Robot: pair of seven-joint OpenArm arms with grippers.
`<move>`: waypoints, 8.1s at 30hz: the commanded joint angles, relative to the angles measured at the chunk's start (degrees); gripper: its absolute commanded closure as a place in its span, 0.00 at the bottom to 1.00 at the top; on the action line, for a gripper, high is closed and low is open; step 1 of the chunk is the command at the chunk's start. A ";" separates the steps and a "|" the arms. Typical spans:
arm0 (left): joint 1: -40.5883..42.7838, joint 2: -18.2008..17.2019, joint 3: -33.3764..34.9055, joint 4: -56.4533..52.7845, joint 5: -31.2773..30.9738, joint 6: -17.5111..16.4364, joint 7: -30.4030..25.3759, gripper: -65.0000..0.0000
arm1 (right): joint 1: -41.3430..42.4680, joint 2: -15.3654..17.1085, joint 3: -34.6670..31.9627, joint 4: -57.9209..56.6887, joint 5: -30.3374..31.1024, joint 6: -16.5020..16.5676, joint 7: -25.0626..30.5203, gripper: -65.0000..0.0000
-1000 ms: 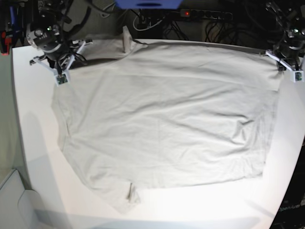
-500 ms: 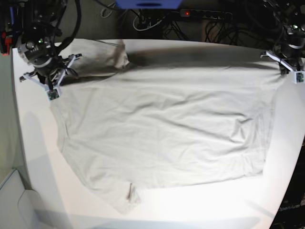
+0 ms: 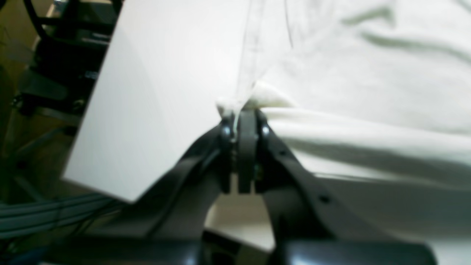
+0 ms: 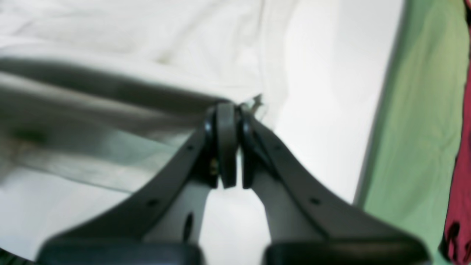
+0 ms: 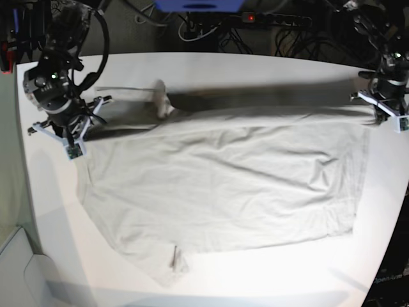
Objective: Layout the t-shirt on the table in an organized manner, then fold the t-shirt properly
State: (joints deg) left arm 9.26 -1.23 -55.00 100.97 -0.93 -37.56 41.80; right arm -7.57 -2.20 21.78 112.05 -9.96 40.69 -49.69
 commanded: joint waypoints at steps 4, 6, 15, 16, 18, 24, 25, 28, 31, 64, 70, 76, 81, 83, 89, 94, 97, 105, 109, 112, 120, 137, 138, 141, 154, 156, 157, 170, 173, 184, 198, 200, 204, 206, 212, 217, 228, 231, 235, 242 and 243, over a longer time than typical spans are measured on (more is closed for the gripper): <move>-2.36 -1.71 -0.16 -2.20 -0.52 0.15 -1.14 1.00 | 1.90 1.01 -2.31 0.17 0.33 -0.69 1.21 1.00; -3.85 -2.77 -0.16 -3.69 -0.52 0.24 -1.14 1.00 | 3.05 1.19 -3.27 -0.71 0.33 -0.69 1.21 1.00; -8.42 -5.93 2.56 -9.06 -0.52 0.33 -1.14 1.00 | 9.38 3.03 -4.15 -6.95 0.33 -0.69 1.21 1.00; -8.60 -6.37 3.09 -9.58 -0.61 0.42 -1.14 1.00 | 9.99 3.03 -4.33 -7.74 0.33 -0.69 1.21 1.00; -10.36 -6.72 3.97 -10.46 -0.61 0.42 -1.14 1.00 | 11.13 3.03 -4.33 -9.06 0.33 -0.69 1.21 1.00; -13.26 -7.69 3.97 -13.63 -0.52 0.42 -1.14 1.00 | 13.60 3.47 -5.56 -13.10 0.33 -0.69 1.47 1.00; -13.34 -7.95 4.06 -13.98 -0.52 0.42 -1.14 1.00 | 13.60 3.74 -5.56 -13.63 0.33 -0.69 1.56 1.00; -14.22 -8.13 3.97 -15.65 -0.52 0.51 -1.14 1.00 | 14.39 3.82 -6.09 -14.69 0.33 -0.69 1.65 1.00; -14.49 -8.66 3.88 -17.23 -0.52 0.51 -1.49 1.00 | 14.65 3.91 -6.26 -15.21 0.33 -0.69 1.65 1.00; -19.32 -9.62 4.06 -21.72 -0.61 0.51 -1.67 0.97 | 19.22 3.82 -6.35 -19.17 0.33 -0.69 1.74 0.94; -18.97 -9.62 3.88 -21.54 -0.61 0.51 -1.67 0.46 | 18.96 5.05 -6.35 -18.73 0.33 -0.69 1.21 0.50; -18.79 -7.69 -1.74 -18.46 -1.14 0.51 -1.67 0.00 | 15.62 4.88 -5.91 -10.64 0.33 -0.69 1.12 0.40; -17.83 -6.28 -6.23 -17.06 -0.79 0.33 -1.32 0.00 | 9.46 3.30 -5.82 -4.58 0.33 -0.69 1.12 0.40; -16.25 -6.63 -6.05 -18.81 -1.14 0.15 -1.76 0.00 | 6.83 2.86 -5.82 -4.14 0.33 -0.69 1.30 0.40; -16.07 -6.90 -6.05 -24.97 -1.14 -0.02 -1.85 0.00 | 3.31 1.36 -5.82 -4.31 0.42 -0.69 1.65 0.40; -16.07 -6.81 -5.79 -26.99 -0.70 -0.02 -6.07 0.00 | 2.69 1.36 -5.82 -4.31 0.42 -0.69 1.56 0.40; -15.81 -7.25 -3.15 -29.89 -0.61 0.33 -7.91 0.00 | 2.61 1.36 -5.82 -4.31 0.42 -0.69 1.30 0.40; -15.81 -7.95 -1.92 -32.62 -1.05 0.33 -9.05 0.17 | 1.90 1.36 -5.82 -4.05 0.42 -0.69 1.21 0.40; -15.81 -7.95 -1.92 -32.62 -0.96 0.42 -8.97 0.52 | 1.82 1.36 -5.82 -4.05 0.42 -0.69 1.21 0.40; -15.81 -7.95 -1.92 -32.62 -0.79 0.42 -8.88 0.74 | 0.76 1.36 -6.09 -3.96 0.42 -0.69 1.21 0.40; -15.98 -7.95 -1.83 -32.62 -0.70 0.42 -8.53 0.82 | -1.79 -0.13 -6.26 -3.87 0.59 -0.69 1.74 0.40; -16.07 -8.04 -1.83 -32.62 -0.61 0.42 -8.53 1.00 | 0.14 0.13 -5.91 -17.15 0.42 -0.69 7.89 0.40; -16.07 -8.04 -1.83 -32.62 -0.61 0.42 -8.53 1.00 | 0.06 0.13 -5.91 -17.68 0.42 -0.69 8.50 0.40; -16.07 -8.13 -1.83 -32.18 -0.61 0.42 -8.53 1.00 | -0.29 0.22 -5.91 -18.12 0.42 -0.69 9.21 0.41; -16.07 -8.30 -1.83 -32.09 -0.61 0.42 -8.53 1.00 | -0.21 1.01 -6.18 -17.32 0.42 -0.69 9.38 1.00; -16.07 -8.30 -1.83 -32.09 -0.61 0.42 -8.53 1.00 | -0.12 1.27 -6.26 -15.30 0.42 -0.69 9.30 1.00; -16.07 -8.30 -1.83 -32.09 -0.61 0.42 -8.53 1.00 | -0.03 1.27 -6.26 -14.07 0.42 -0.69 9.21 1.00; -16.07 -8.39 -1.83 -32.09 -0.61 0.42 -8.53 1.00 | 12.63 2.94 -13.91 -10.82 0.42 -0.69 2.88 1.00; -16.07 -8.39 -1.83 -32.09 -0.61 0.42 -8.53 1.00 | 17.11 2.77 -16.90 -14.86 0.33 -0.69 2.79 1.00; -15.72 -8.39 -1.83 -32.09 -0.61 0.42 -8.44 1.00 | 35.66 2.77 -21.65 -36.23 0.33 -0.69 3.76 1.00; -15.72 -8.39 -1.83 -32.09 -0.61 0.42 -8.44 1.00 | 41.99 2.86 -21.30 -50.91 0.33 -0.69 10.35 0.65; -15.72 -8.39 -1.83 -32.09 -0.61 0.42 -8.44 1.00 | 42.08 3.03 -21.21 -50.73 0.33 -0.69 10.09 0.51; -15.72 -8.39 -1.83 -32.09 -0.61 0.42 -8.44 1.00 | 39.71 5.23 -19.10 -43.96 0.42 -0.69 7.80 0.41; -15.72 -8.39 -1.83 -32.09 -0.61 0.42 -8.44 1.00 | 36.98 6.20 -16.37 -38.95 0.42 -0.69 5.69 0.40; -15.72 -8.39 -1.83 -32.09 -0.61 0.42 -8.44 1.00 | 25.38 9.80 -8.73 -28.84 0.33 -0.69 2.44 0.40; -15.72 -8.39 -1.83 -32.09 -0.61 0.42 -8.44 1.00 | 17.90 9.80 -3.19 -24.36 0.33 -0.69 2.44 0.40; -15.72 -8.48 -1.83 -32.09 -0.52 0.42 -8.44 1.00 | 11.66 9.63 0.24 -22.69 0.51 -0.69 2.97 0.42; -15.63 -8.48 -1.83 -32.09 -0.52 0.42 -8.44 1.00 | 11.66 9.54 0.24 -22.69 0.51 -0.69 2.79 0.46; -14.75 -8.48 -1.83 -32.09 -0.52 0.42 -8.44 1.00 | 12.10 9.54 0.07 -22.77 0.51 -0.69 2.53 0.50; -14.58 -8.48 -1.83 -32.09 -0.52 0.42 -8.44 1.00 | 11.75 9.27 -0.02 -23.13 0.59 -0.69 2.88 0.55; -14.58 -8.48 -1.83 -32.09 -0.52 0.42 -8.44 1.00 | 11.66 8.75 -0.11 -23.13 0.59 -0.69 2.88 0.59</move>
State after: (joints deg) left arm -4.67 -8.58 -56.84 67.85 -0.93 -37.10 34.24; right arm 3.27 6.33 21.71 88.16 -10.07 40.66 -47.94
